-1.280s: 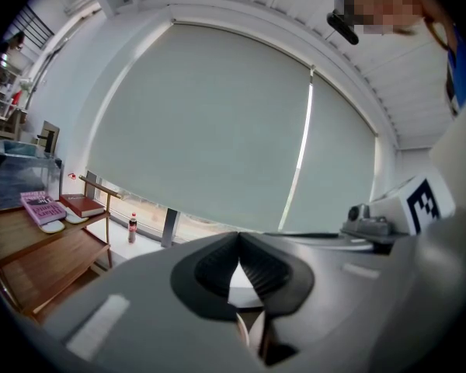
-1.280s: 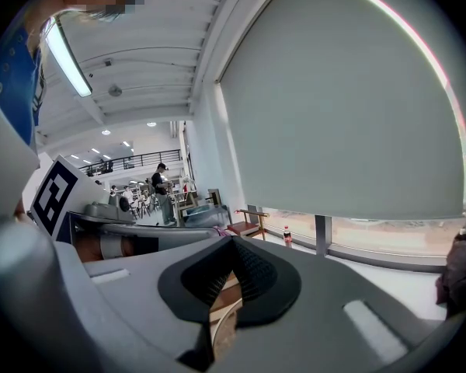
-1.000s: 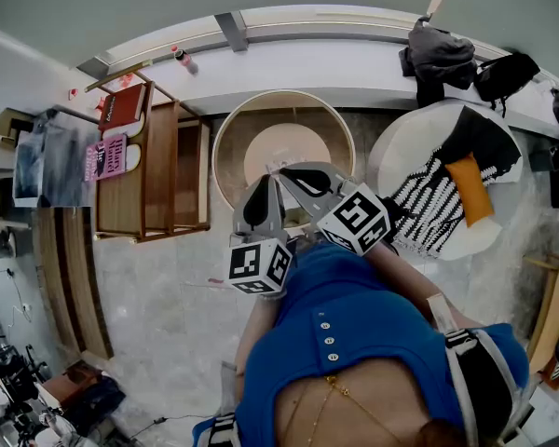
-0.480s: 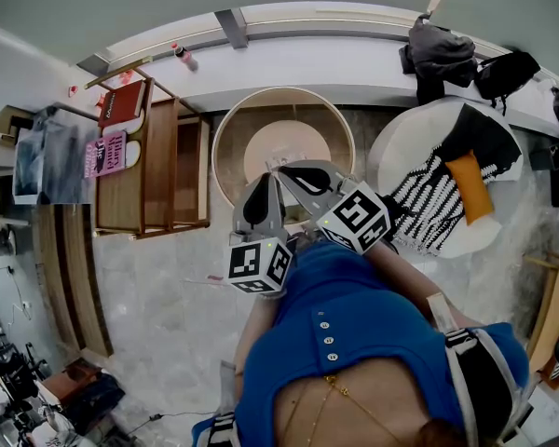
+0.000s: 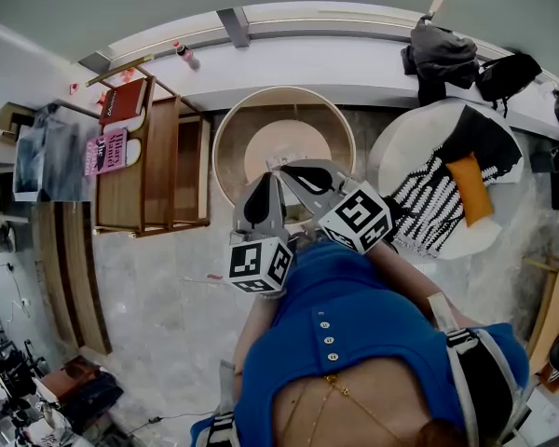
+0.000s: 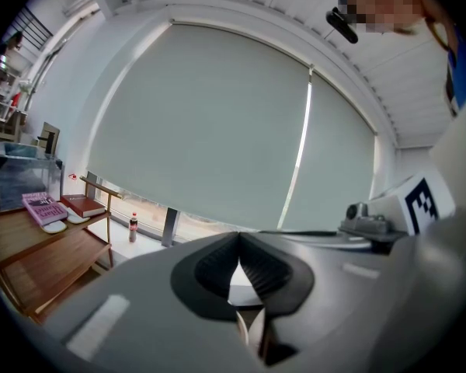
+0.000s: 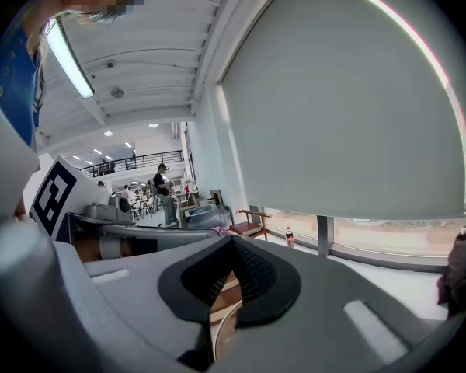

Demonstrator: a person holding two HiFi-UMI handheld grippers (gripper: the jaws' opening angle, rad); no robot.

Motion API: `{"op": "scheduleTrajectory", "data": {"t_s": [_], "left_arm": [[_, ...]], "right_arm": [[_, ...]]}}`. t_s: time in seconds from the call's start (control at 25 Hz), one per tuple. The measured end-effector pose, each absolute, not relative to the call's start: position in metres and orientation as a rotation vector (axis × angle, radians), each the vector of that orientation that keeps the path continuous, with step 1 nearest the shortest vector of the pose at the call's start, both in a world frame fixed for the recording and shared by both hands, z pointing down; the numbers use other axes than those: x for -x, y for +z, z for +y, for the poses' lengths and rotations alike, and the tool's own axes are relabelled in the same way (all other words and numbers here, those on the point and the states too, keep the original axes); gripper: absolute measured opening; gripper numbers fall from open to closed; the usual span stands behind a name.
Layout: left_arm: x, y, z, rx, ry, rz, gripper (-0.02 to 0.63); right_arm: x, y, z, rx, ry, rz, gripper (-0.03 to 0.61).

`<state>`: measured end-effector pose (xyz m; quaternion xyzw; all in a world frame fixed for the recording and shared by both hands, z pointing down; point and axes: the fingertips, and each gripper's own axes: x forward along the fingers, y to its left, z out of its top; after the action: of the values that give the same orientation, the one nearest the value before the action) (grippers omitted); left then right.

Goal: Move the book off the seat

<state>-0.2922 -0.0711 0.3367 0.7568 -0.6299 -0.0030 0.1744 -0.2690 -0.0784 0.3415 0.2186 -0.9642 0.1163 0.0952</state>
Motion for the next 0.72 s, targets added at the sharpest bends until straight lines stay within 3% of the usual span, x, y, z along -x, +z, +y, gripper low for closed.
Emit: {"op": "scheduleTrajectory", "data": {"t_s": [0.72], "left_arm": [[0.2939, 0.3396, -0.0728, -2.134, -0.006, -1.783, 0.0]], "right_arm": [[0.2711, 0.3442, -0.0804, -0.639, 0.342, -2.846, -0.002]]}}
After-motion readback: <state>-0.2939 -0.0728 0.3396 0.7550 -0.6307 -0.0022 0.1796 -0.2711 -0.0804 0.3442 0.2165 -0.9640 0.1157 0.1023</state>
